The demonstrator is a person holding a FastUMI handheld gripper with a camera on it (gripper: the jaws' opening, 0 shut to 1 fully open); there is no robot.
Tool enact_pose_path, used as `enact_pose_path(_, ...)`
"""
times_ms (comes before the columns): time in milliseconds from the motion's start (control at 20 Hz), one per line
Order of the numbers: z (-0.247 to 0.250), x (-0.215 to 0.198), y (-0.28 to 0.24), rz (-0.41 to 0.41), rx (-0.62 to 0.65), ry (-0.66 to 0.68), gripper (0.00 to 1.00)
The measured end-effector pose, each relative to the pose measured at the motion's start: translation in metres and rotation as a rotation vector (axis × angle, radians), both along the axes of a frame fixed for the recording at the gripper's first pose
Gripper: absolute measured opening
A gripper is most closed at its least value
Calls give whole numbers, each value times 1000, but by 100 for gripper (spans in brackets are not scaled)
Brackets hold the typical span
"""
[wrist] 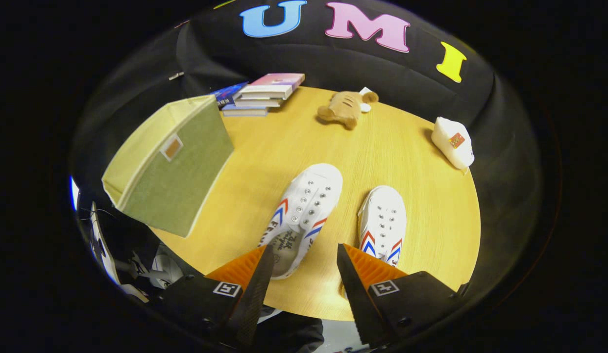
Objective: Open the storage box then place both shoes into the box .Put the left shoe in first, then the right shoe, with the right side of both shoes facing outward in a uniform manner.
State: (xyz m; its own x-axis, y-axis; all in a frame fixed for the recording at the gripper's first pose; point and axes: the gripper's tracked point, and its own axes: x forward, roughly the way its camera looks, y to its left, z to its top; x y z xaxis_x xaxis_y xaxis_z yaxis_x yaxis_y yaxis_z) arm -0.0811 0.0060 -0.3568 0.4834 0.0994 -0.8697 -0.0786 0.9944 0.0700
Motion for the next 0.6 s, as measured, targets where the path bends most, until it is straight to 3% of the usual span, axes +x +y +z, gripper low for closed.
enact_pose_path(100, -19, 6, 1, -22, -2, 26, 76)
enact_pose_path(400, -55, 27, -13, -34, -76, 42, 75)
enact_pose_path(600, -67, 40, 0, -72, 8, 51, 71)
